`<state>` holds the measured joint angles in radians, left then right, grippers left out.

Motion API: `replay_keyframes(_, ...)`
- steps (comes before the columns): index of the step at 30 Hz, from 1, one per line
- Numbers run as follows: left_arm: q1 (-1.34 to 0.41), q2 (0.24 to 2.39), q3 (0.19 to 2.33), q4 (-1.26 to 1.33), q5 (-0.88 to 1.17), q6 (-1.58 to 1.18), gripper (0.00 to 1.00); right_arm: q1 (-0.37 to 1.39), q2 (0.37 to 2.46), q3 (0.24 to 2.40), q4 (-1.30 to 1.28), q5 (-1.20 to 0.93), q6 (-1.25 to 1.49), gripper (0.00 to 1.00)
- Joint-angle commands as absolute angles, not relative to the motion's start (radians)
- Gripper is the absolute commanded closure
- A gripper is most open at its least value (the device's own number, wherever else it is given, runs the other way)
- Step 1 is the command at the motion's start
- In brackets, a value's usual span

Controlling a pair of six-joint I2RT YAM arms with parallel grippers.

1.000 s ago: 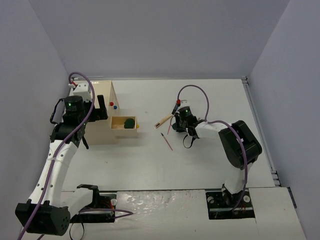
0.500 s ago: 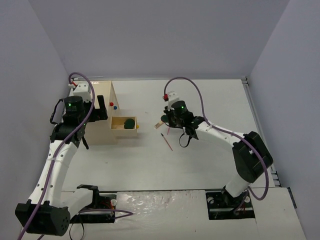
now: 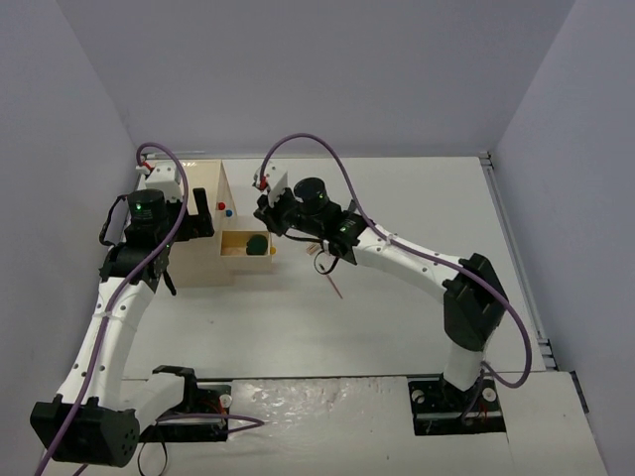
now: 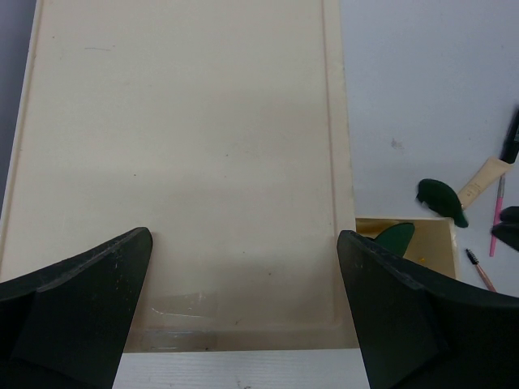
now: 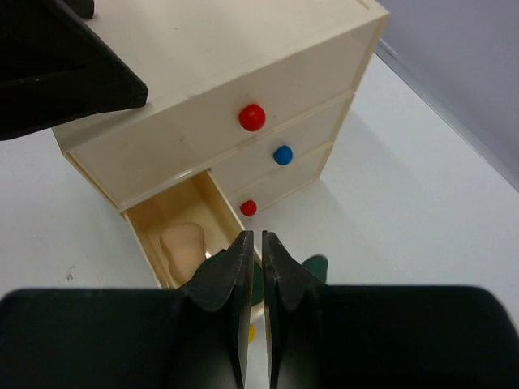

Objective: Organize the makeup

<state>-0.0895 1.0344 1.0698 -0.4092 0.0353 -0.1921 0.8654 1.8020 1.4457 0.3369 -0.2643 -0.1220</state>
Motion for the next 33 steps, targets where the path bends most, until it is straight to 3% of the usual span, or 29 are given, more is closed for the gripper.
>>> replay_keyframes(1, -0.081, 1.049, 1.112, -0.413, 0.035, -0.202, 0.03, 0.887, 1.87, 1.533, 0.385, -0.342, -0.158, 0.93)
replay_keyframes(4, -0.081, 1.049, 1.113, -0.413, 0.035, -0.202, 0.03, 0.898, 1.9, 1.565, 0.378, -0.361, -0.163, 0.93)
replay_keyframes(8, -0.081, 1.049, 1.114, -0.414, 0.038, -0.202, 0.03, 0.894, 1.872, 1.522, 0.409, -0.237, -0.154, 0.93)
replay_keyframes(13, -0.082, 1.043, 1.114, -0.413, 0.04, -0.204, 0.03, 0.836, 1.835, 1.451, 0.418, 0.002, -0.102, 0.82)
replay_keyframes(15, -0.082, 1.042, 1.114, -0.413, 0.04, -0.204, 0.03, 0.779, 1.823, 1.429, 0.431, 0.034, -0.05, 0.7)
replay_keyframes(18, -0.081, 1.042, 1.114, -0.413, 0.037, -0.204, 0.03, 0.713, 1.821, 1.415, 0.429, 0.069, -0.012, 0.62)
replay_keyframes(26, -0.081, 1.05, 1.116, -0.412, 0.034, -0.201, 0.03, 0.575, 1.75, 1.305, 0.479, 0.071, 0.077, 0.56)
replay_keyframes(33, -0.081, 1.046, 1.115, -0.413, 0.027, -0.198, 0.03, 0.489, 1.651, 1.2, 0.485, 0.073, 0.096, 0.42)
